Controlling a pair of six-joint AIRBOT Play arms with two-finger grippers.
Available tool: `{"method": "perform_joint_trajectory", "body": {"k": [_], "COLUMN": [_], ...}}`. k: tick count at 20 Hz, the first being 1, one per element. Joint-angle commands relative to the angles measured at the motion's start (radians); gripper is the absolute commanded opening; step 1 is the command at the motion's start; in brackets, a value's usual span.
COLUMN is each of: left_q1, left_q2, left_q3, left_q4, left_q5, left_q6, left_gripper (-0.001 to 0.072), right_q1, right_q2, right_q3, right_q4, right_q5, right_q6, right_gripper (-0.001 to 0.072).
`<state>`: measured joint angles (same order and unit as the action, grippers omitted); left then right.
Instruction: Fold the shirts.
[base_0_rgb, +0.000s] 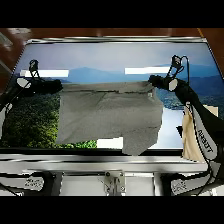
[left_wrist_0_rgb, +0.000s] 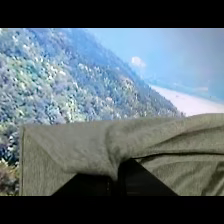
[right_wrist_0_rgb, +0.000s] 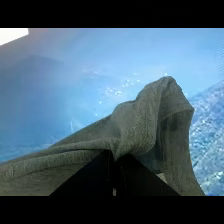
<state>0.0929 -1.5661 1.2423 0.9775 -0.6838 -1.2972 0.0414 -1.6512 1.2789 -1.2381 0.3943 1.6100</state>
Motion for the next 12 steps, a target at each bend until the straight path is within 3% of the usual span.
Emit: {"method": "perform_joint_trajectory", "body": {"k": [1, 3, 8, 9, 10, 11, 12], "left_q1": [0.004, 0.004, -0.023, -0.029, -0.031, -0.03, -0.023], "left_q2": [-0.007, -0.013, -0.054, -0.061, -0.063, -0.062, -0.058], "left_q3": [0.001, 0.001, 0.001, 0.001, 0.001, 0.002, 0.007], "left_q4": [0.155, 0.274, 0.255, 0.235, 0.218, 0.205, 0.204], "left_q5": [-0.176, -0.259, -0.352, -0.367, -0.381, -0.401, -0.429], "left_q6": [-0.08, -0.211, -0.238, -0.239, -0.239, -0.242, -0.247], "left_gripper": [0.0039, 0.0039, 0.0058, 0.0118, 0.0288, 0.0476, 0.0518], "right_q1": [-0.029, -0.027, -0.027, -0.027, -0.027, -0.027, -0.028], "right_q2": [-0.007, -0.01, -0.024, -0.024, -0.024, -0.018, -0.005], "right_q3": [0.0, 0.0, 0.0, 0.0, 0.0, 0.0, 0.0], "right_q4": [0.008, -0.033, -0.008, 0.009, 0.028, 0.034, 0.036], "right_q5": [0.18, 0.323, 0.417, 0.417, 0.412, 0.406, 0.409], "right_q6": [0.003, 0.002, 0.006, 0.006, 0.005, 0.005, 0.003], "right_gripper": [0.0066, 0.0067, 0.0069, 0.0093, 0.0095, 0.0345, 0.0638]}}
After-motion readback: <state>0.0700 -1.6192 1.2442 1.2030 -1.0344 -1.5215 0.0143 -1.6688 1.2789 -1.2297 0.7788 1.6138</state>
